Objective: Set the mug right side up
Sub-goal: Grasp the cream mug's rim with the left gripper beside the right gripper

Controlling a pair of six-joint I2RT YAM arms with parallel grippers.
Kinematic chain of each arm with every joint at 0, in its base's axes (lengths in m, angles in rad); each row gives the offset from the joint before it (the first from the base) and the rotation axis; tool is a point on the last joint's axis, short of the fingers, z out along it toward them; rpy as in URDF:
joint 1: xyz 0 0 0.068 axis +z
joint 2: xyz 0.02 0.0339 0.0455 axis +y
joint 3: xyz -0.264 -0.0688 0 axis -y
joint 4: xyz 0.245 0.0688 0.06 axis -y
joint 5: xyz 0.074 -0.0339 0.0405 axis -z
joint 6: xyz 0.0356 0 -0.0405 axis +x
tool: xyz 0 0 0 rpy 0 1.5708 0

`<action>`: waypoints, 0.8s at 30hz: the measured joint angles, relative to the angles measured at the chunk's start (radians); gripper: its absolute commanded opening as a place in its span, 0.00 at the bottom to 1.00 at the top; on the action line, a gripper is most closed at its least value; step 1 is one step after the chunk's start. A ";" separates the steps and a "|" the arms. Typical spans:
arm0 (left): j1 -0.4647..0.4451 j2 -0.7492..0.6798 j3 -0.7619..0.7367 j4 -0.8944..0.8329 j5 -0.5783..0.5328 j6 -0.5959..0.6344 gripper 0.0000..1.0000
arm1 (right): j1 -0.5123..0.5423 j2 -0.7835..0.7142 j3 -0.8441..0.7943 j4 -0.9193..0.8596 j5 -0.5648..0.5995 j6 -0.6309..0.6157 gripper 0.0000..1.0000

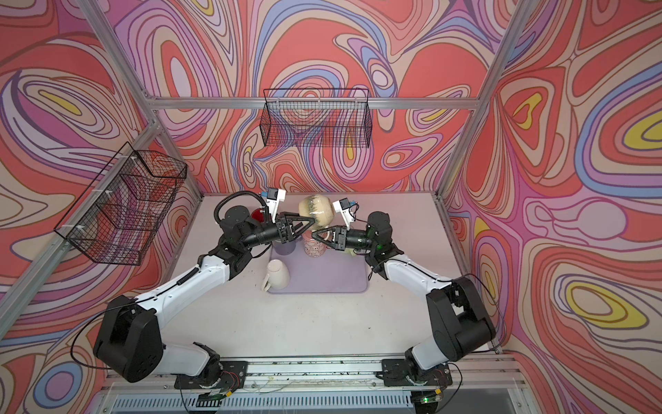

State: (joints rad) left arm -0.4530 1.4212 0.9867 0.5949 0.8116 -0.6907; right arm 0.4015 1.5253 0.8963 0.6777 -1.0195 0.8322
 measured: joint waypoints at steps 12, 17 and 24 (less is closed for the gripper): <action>0.002 0.028 0.000 0.154 0.117 -0.066 0.04 | -0.004 0.035 0.000 0.145 -0.088 0.134 0.03; 0.002 0.028 0.001 0.227 0.204 -0.066 0.00 | -0.005 0.035 0.000 0.212 -0.153 0.178 0.12; 0.001 0.032 0.001 0.196 0.163 -0.067 0.00 | -0.001 0.035 -0.002 0.172 -0.112 0.129 0.29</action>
State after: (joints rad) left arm -0.4519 1.4528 0.9878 0.7914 0.9741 -0.7574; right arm 0.4004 1.5604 0.8948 0.8497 -1.1313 0.9615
